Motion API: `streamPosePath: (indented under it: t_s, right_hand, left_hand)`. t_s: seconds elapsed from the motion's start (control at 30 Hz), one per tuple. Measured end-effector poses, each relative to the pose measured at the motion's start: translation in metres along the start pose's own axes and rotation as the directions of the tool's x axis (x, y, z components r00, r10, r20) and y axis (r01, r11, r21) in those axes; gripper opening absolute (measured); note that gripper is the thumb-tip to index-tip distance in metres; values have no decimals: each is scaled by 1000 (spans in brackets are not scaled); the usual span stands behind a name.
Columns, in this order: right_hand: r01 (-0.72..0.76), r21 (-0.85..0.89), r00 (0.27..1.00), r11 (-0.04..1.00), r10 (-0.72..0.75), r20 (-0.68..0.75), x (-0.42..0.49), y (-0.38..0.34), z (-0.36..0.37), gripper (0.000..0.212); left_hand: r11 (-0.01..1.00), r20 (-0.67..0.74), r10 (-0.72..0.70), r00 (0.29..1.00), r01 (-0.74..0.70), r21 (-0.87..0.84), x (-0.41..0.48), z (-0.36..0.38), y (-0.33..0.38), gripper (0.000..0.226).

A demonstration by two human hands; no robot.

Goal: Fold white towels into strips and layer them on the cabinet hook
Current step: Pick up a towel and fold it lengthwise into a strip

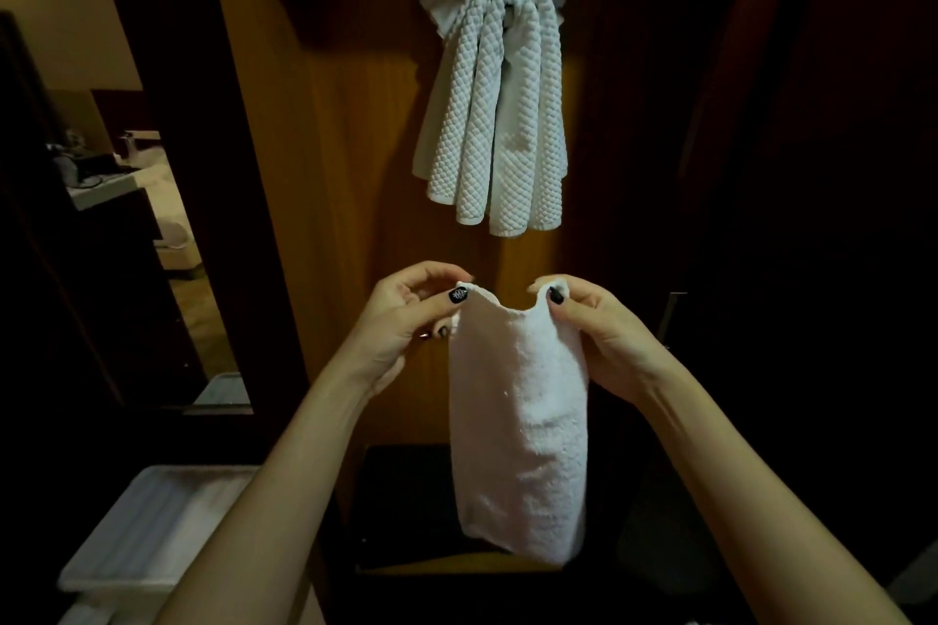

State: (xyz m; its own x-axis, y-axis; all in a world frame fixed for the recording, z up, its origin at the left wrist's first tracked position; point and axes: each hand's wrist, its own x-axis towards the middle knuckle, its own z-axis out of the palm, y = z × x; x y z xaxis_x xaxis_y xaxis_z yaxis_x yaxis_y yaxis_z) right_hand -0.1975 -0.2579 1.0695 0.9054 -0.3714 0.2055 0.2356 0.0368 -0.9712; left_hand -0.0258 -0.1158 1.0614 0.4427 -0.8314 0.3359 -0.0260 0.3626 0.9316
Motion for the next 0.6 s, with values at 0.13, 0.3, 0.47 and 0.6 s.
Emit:
streamPosePath:
  t_s: [0.13,0.3,0.47,0.6]
  right_hand:
    - [-37,-30,986,999,41,162,-3,1,1,26]
    - [30,-42,998,999,-27,65,-2,3,5,5]
    - [139,-44,990,989,-137,39,4,2,19,15]
    - [168,10,986,986,-168,15,7,4,25,17]
  left_hand:
    - [999,88,-44,995,42,25,-2,2,7,12]
    - [996,120,-79,990,83,-31,-3,-3,12,16]
    - [982,236,-70,969,109,-156,-5,13,12,14]
    - [970,246,-65,967,119,-212,-4,18,11,34]
